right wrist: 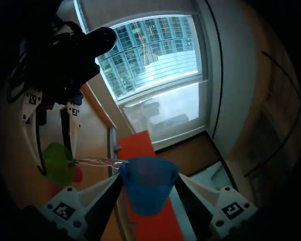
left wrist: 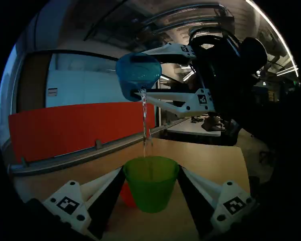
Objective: Pour water
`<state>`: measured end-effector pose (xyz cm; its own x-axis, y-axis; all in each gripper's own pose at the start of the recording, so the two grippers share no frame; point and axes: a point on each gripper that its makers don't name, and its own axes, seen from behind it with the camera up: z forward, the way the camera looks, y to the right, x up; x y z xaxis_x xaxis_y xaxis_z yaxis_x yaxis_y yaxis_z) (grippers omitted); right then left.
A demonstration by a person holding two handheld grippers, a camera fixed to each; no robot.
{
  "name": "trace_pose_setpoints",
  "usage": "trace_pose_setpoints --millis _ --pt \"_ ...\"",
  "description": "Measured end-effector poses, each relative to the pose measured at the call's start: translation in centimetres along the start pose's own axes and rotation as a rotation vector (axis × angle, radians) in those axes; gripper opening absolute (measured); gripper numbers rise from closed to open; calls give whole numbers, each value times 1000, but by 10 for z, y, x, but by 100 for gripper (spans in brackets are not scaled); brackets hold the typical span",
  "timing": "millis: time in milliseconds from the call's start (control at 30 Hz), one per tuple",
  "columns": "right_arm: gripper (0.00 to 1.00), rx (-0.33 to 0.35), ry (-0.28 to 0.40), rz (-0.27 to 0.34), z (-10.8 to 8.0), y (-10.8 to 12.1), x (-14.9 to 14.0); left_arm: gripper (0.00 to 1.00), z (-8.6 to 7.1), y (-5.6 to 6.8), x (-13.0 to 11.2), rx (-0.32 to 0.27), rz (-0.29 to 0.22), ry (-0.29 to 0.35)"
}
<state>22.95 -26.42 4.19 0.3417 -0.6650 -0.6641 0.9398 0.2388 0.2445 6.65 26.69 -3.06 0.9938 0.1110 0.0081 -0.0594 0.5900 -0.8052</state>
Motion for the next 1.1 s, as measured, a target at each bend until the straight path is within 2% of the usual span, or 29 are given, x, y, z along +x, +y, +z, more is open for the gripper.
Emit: trace_pose_setpoints --millis 1100 --pt "91 -32 4 -137 0 15 11 89 0 -1 2 4 3 3"
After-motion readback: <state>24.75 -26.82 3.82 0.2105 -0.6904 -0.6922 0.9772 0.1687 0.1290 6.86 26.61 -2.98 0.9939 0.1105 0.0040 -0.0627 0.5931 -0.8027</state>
